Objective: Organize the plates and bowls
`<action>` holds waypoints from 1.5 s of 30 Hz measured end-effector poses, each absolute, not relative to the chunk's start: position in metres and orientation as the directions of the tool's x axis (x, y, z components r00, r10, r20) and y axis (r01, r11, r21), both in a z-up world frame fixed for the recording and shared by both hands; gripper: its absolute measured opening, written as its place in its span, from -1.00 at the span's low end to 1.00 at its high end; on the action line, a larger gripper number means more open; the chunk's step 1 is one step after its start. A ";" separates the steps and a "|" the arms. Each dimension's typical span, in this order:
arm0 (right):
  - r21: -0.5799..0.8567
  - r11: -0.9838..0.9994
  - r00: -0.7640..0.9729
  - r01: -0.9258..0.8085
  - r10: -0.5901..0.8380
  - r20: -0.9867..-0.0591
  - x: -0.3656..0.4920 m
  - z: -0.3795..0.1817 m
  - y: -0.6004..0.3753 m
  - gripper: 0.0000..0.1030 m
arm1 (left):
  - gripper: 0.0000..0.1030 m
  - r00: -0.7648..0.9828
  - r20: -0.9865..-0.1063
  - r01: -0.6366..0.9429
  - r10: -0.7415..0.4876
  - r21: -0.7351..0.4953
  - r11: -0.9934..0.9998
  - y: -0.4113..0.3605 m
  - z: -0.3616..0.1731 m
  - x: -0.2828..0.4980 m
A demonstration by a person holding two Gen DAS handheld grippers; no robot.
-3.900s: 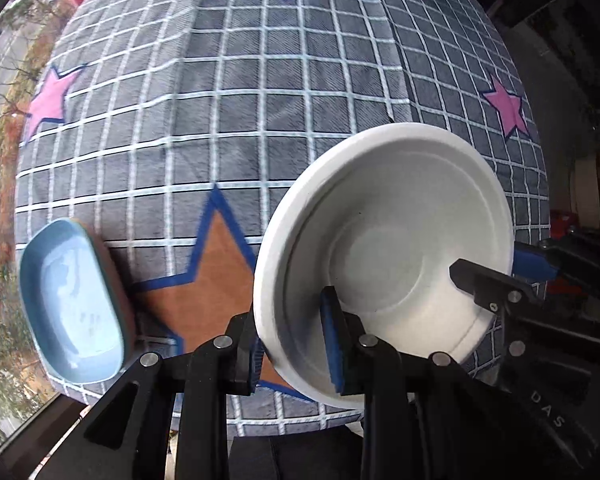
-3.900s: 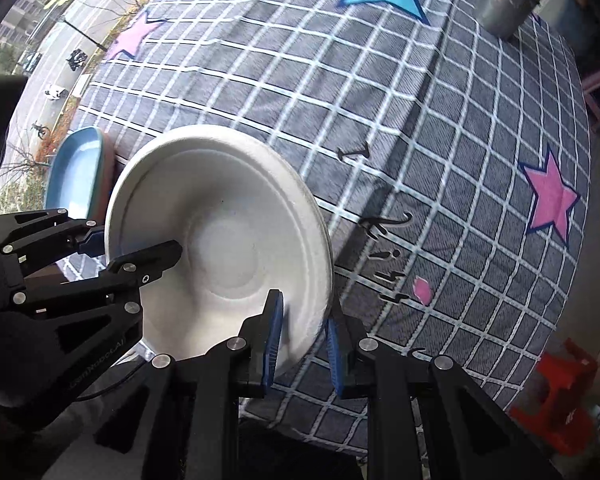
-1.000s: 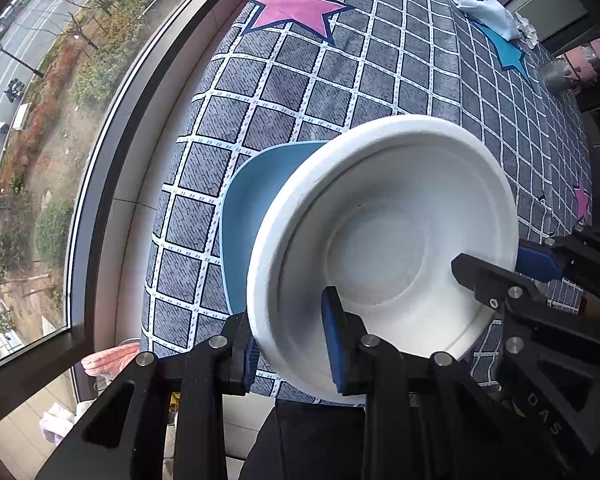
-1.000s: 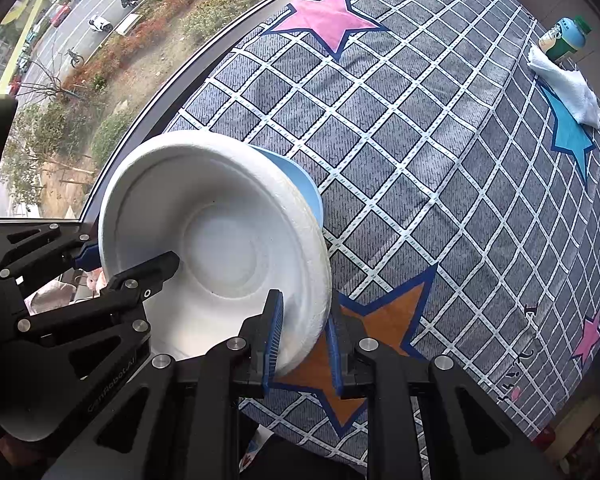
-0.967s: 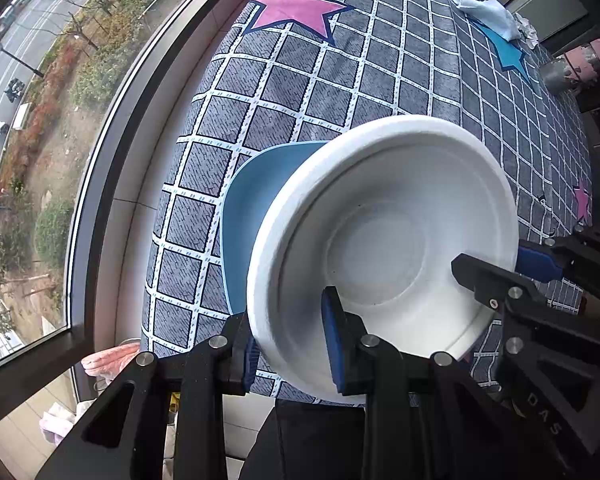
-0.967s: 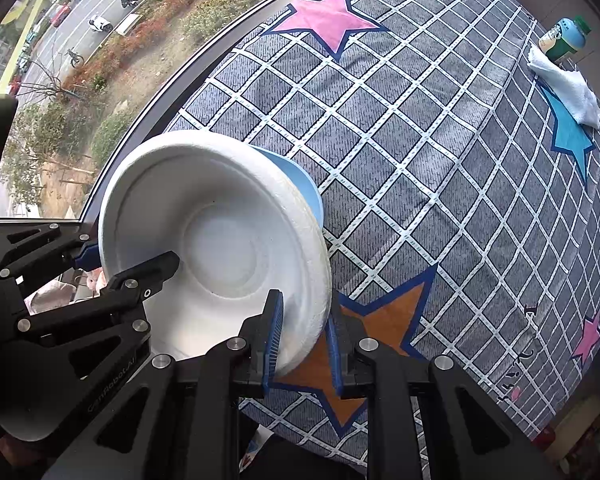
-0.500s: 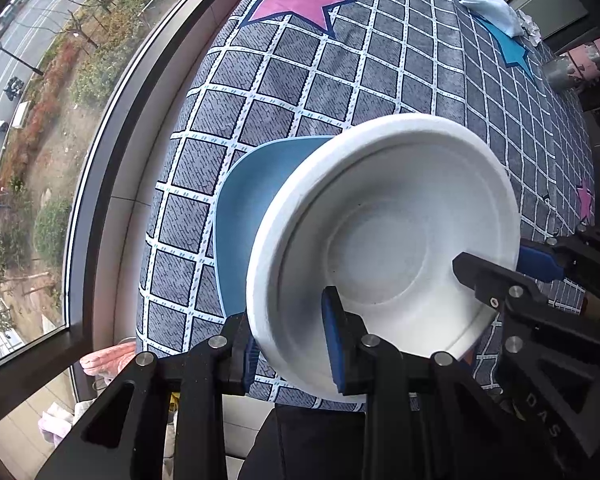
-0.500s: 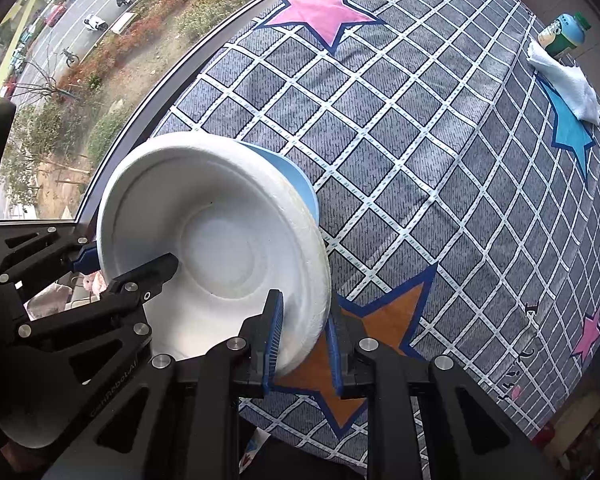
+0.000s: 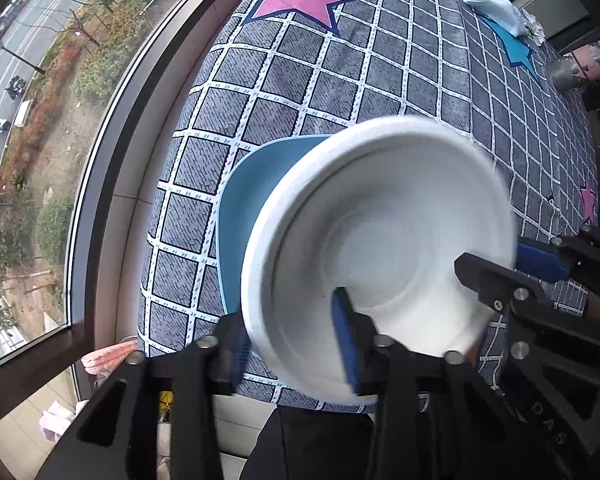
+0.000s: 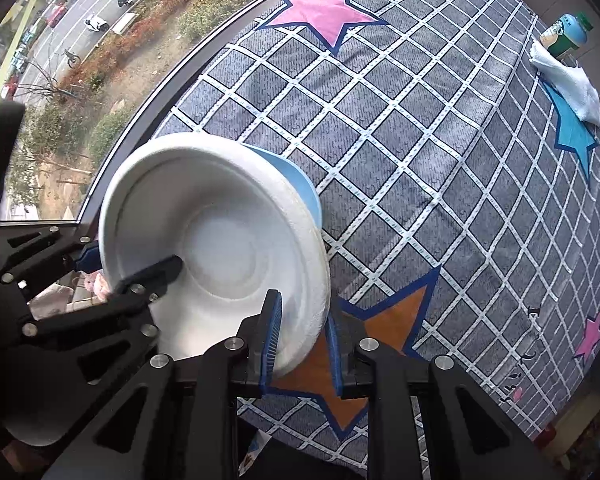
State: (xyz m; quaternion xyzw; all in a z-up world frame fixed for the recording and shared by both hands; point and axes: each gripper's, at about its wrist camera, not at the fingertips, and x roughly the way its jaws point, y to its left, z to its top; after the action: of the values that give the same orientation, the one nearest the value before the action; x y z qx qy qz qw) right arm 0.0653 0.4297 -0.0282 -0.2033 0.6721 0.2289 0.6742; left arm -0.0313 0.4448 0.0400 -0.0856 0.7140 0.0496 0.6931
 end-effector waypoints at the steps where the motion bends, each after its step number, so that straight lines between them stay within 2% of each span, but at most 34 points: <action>1: 0.035 0.815 -0.005 -0.578 0.040 -0.999 0.066 -0.026 0.429 -0.39 | 0.17 -0.019 -0.999 -0.192 -0.037 -0.032 0.981 0.445 0.041 -0.032; 2: 0.026 0.821 0.005 -0.571 0.035 -0.999 0.068 -0.024 0.427 -0.11 | 0.19 -0.016 -1.000 -0.194 -0.012 -0.009 0.981 0.447 0.042 -0.032; 4: 0.011 0.835 0.020 -0.550 0.027 -0.999 0.072 -0.020 0.422 0.23 | 0.35 -0.010 -1.000 -0.212 -0.018 -0.015 0.977 0.453 0.043 -0.032; 5: 0.028 0.843 0.025 -0.537 0.049 -0.998 0.075 -0.016 0.417 0.23 | 0.48 -0.004 -1.000 -0.224 -0.025 -0.024 0.974 0.455 0.045 -0.032; 6: 0.043 0.848 0.026 -0.529 0.067 -0.997 0.076 -0.013 0.414 0.23 | 0.54 0.004 -1.000 -0.232 -0.026 -0.026 0.972 0.457 0.046 -0.032; 10: 0.057 0.856 0.039 -0.514 0.089 -0.995 0.079 -0.002 0.404 0.23 | 0.58 0.036 -0.999 -0.217 -0.026 -0.033 0.976 0.455 0.057 -0.030; 18: 0.032 0.857 0.061 -0.515 0.074 -0.995 0.069 0.007 0.388 0.23 | 0.62 0.085 -0.992 -0.161 0.092 0.078 0.984 0.435 0.076 -0.026; 23: 0.020 0.866 0.081 -0.499 0.069 -0.994 0.067 0.015 0.372 0.23 | 0.70 0.116 -0.993 -0.202 -0.001 -0.025 0.979 0.434 0.082 -0.028; 25: 0.019 0.872 0.087 -0.489 0.070 -0.994 0.067 0.017 0.366 0.23 | 0.70 0.127 -0.991 -0.210 0.036 0.009 0.978 0.432 0.088 -0.029; 27: 0.016 0.876 0.092 -0.481 0.068 -0.993 0.067 0.020 0.360 0.23 | 0.70 0.122 -0.985 -0.204 0.124 0.097 0.974 0.428 0.094 -0.030; 33: 0.003 0.878 0.097 -0.479 0.057 -0.994 0.063 0.022 0.352 0.23 | 0.70 0.073 -0.995 -0.159 0.073 0.061 0.985 0.416 0.088 -0.033; 37: -0.002 0.871 0.097 -0.491 0.053 -0.994 0.059 0.021 0.354 0.23 | 0.71 0.051 -0.981 -0.143 0.186 0.177 0.974 0.408 0.093 -0.035; 42: -0.010 0.857 0.095 -0.516 0.045 -0.994 0.052 0.019 0.360 0.23 | 0.71 0.066 -0.996 -0.126 0.064 0.055 0.990 0.405 0.101 -0.040; 45: -0.018 0.852 0.100 -0.524 0.041 -0.994 0.050 0.020 0.363 0.23 | 0.71 0.075 -0.996 -0.133 0.040 0.029 0.991 0.407 0.104 -0.042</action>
State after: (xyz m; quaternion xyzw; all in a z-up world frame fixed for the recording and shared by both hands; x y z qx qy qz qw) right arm 0.0500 0.3631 0.0196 -0.1881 0.6411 0.1968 0.7175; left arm -0.0421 0.4071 0.1036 -0.0345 0.6775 0.0590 0.7324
